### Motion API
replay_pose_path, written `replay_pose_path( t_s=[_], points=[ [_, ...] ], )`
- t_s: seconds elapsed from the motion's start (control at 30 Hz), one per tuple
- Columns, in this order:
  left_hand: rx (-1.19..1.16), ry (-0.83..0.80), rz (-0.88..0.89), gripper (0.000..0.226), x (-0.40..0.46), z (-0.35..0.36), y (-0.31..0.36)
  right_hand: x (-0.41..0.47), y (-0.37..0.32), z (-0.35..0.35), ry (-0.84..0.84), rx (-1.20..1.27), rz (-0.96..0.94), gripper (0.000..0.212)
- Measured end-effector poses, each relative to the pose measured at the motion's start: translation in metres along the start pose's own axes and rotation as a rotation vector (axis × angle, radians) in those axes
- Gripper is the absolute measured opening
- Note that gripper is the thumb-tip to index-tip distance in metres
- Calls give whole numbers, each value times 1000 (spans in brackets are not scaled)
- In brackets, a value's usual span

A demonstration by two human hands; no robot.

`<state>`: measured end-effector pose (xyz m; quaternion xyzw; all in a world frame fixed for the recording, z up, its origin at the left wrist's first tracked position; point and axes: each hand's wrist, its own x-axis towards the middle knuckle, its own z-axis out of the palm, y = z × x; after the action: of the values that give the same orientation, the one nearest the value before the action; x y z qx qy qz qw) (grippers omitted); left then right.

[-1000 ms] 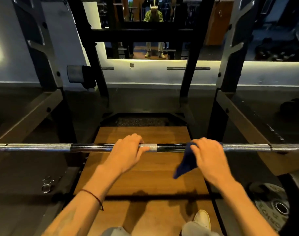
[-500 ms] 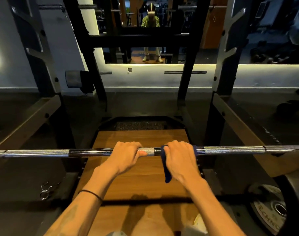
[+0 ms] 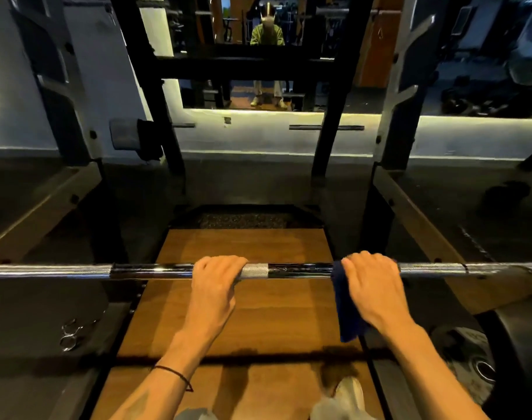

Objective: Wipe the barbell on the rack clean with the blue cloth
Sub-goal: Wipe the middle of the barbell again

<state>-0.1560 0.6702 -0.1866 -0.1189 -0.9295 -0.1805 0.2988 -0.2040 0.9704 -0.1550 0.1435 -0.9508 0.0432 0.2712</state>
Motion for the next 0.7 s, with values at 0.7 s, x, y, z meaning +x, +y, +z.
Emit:
replay_pose_path(
  t_s=[0.7],
  points=[
    [53,-316,-8,28,34,-33,-6,-3,-25,7,-12,264,35,39]
  ],
)
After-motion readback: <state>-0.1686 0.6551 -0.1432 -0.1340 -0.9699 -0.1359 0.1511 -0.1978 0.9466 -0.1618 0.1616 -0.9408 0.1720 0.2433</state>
